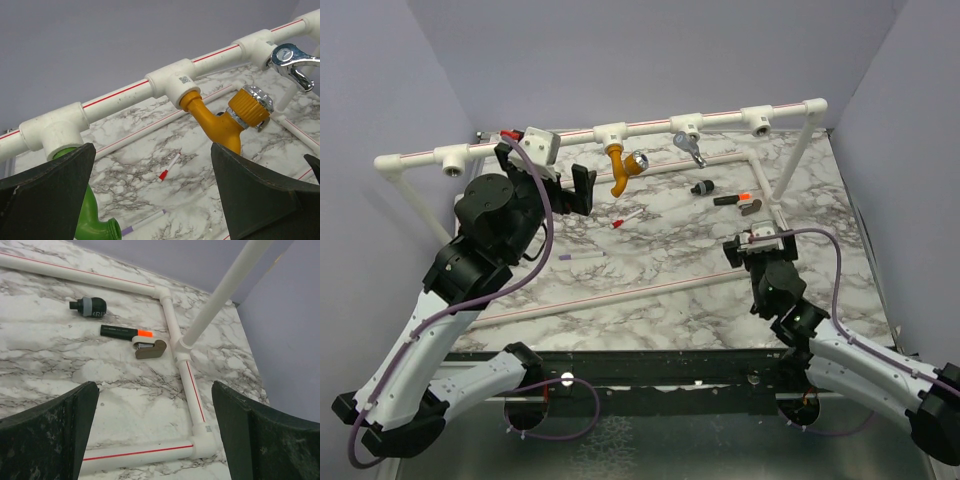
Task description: Install the water faucets
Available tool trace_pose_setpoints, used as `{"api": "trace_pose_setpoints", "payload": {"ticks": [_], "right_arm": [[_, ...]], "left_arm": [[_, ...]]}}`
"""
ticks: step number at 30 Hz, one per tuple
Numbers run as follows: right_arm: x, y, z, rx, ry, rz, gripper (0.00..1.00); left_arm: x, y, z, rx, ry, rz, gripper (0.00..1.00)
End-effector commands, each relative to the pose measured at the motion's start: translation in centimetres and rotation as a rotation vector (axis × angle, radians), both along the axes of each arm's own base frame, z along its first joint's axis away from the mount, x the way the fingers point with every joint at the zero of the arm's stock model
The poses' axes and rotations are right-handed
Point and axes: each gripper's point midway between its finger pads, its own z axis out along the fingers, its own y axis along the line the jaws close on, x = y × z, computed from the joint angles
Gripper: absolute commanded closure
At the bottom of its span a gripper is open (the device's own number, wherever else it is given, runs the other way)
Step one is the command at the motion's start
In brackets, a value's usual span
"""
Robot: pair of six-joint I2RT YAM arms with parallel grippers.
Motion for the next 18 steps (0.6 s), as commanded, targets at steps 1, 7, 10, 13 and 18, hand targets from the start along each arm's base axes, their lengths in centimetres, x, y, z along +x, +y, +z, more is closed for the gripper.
{"api": "trace_pose_setpoints", "payload": {"ticks": [1,7,10,13,18], "right_arm": [[1.0,-0.8,-0.3,0.159,-0.112,-0.027,0.0],[2.3,-2.5,-3.9,0.195,-0.135,-0.053,0.0],[2.9,-4.0,-5.1,0.178,-0.143,-0.128,0.0],[3.6,-4.9,-5.7,0.157,-0.159,-0.158,0.0],[5.0,-7.1,-7.4,0.197,-0.157,-0.181,0.0]], "left_arm": [[-1.4,-0.6,0.1,-0.041,0.021,-0.063,0.01],[-1.9,-1.2,-0.4,-0.042,0.035,-0.104,0.01],[-2.0,-1.1,-0.4,-0.04,0.031,-0.109,0.01],[-2.3,-1.1,-0.5,-0.037,0.029,-0.116,0.01],[-2.4,-1.1,-1.0,-0.025,0.035,-0.119,0.01]]}}
